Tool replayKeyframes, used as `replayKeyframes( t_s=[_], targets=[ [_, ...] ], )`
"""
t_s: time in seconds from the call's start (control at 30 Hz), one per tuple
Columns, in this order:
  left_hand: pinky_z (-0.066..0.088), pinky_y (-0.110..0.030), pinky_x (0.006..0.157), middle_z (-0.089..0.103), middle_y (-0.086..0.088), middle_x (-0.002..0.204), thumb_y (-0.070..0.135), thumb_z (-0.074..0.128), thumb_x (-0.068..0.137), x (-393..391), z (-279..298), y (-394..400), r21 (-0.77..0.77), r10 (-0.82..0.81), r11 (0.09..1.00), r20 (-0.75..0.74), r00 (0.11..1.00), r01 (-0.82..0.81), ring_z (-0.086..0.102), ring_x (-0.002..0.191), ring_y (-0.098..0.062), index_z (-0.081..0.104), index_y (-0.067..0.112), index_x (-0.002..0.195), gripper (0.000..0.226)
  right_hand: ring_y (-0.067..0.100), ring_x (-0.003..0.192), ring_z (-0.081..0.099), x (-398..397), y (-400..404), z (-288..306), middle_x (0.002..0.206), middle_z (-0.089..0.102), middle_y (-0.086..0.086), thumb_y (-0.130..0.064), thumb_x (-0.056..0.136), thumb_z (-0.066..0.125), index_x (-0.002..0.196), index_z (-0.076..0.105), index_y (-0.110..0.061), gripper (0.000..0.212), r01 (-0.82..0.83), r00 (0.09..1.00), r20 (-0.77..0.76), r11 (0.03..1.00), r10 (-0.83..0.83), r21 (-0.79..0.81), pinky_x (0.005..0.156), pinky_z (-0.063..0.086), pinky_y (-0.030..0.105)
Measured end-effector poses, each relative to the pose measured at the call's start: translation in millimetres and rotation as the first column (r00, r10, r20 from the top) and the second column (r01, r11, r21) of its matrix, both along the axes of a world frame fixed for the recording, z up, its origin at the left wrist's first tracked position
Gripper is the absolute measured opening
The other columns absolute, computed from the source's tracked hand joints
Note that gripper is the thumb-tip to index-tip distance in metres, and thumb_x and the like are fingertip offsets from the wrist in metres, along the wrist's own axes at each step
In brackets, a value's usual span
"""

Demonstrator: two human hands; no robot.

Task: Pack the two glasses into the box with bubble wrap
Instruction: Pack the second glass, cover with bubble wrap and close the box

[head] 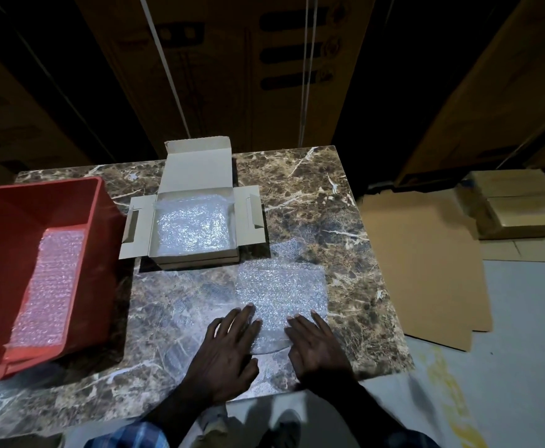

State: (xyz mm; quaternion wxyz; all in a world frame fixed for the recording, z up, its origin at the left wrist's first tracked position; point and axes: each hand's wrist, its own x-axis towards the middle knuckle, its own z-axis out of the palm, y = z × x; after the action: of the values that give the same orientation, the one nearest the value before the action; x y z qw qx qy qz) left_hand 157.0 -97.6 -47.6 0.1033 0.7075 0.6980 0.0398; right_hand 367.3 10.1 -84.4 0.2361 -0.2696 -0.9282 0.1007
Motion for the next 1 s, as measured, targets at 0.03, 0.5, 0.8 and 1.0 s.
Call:
replayKeyframes(
  t_s=[0.03, 0.5, 0.8, 1.0],
  targets=[
    [0.024, -0.041, 0.109, 0.035, -0.008, 0.159, 0.04, 0.062, 0.078, -1, 0, 0, 0.021, -0.006, 1.0, 0.012, 1.0, 0.006, 0.036, 0.141, -0.028, 0.054, 0.019, 0.139, 0.065, 0.024, 0.111, 0.066, -1, 1, 5, 0.115, 0.072, 0.01, -0.017, 0.082, 0.053, 0.101, 0.075, -0.007, 0.031, 0.012, 1.0, -0.005, 0.999, -0.012, -0.03, 0.108, 0.038, 0.045],
    [0.03, -0.025, 0.103, 0.067, 0.008, 0.107, 0.028, 0.051, 0.087, -20, 11, 7, 0.161, 0.051, 0.983, 0.24, 0.969, -0.091, 0.056, 0.113, -0.013, 0.068, 0.023, 0.109, 0.029, 0.025, 0.103, 0.065, 7, 1, 22, 0.11, 0.072, 0.009, -0.017, 0.071, 0.056, 0.103, 0.072, -0.005, 0.038, 0.088, 0.995, 0.052, 0.977, -0.079, -0.193, 0.097, 0.046, 0.039],
    [0.047, -0.029, 0.057, 0.07, -0.01, 0.066, 0.011, 0.072, 0.091, -45, 45, 23, -0.356, 0.512, 0.829, 0.794, 0.328, -0.431, 0.061, 0.054, -0.019, 0.071, 0.003, 0.08, 0.013, 0.01, 0.056, 0.058, -7, 21, 53, 0.066, 0.069, -0.004, -0.007, 0.079, 0.074, 0.073, 0.071, -0.013, 0.009, 0.322, 0.85, 0.004, 0.513, -0.527, -0.796, 0.057, 0.044, 0.027],
    [0.036, -0.026, 0.05, 0.052, -0.007, 0.055, 0.026, 0.057, 0.101, -41, 35, 28, -0.341, 0.548, 0.771, 0.786, 0.287, -0.537, 0.047, 0.052, -0.017, 0.053, 0.006, 0.078, 0.031, 0.013, 0.054, 0.042, -12, 34, 43, 0.055, 0.048, -0.001, -0.017, 0.091, 0.067, 0.063, 0.049, -0.009, 0.034, 0.368, 0.828, 0.063, 0.454, -0.557, -0.812, 0.057, 0.035, 0.031]
  ],
)
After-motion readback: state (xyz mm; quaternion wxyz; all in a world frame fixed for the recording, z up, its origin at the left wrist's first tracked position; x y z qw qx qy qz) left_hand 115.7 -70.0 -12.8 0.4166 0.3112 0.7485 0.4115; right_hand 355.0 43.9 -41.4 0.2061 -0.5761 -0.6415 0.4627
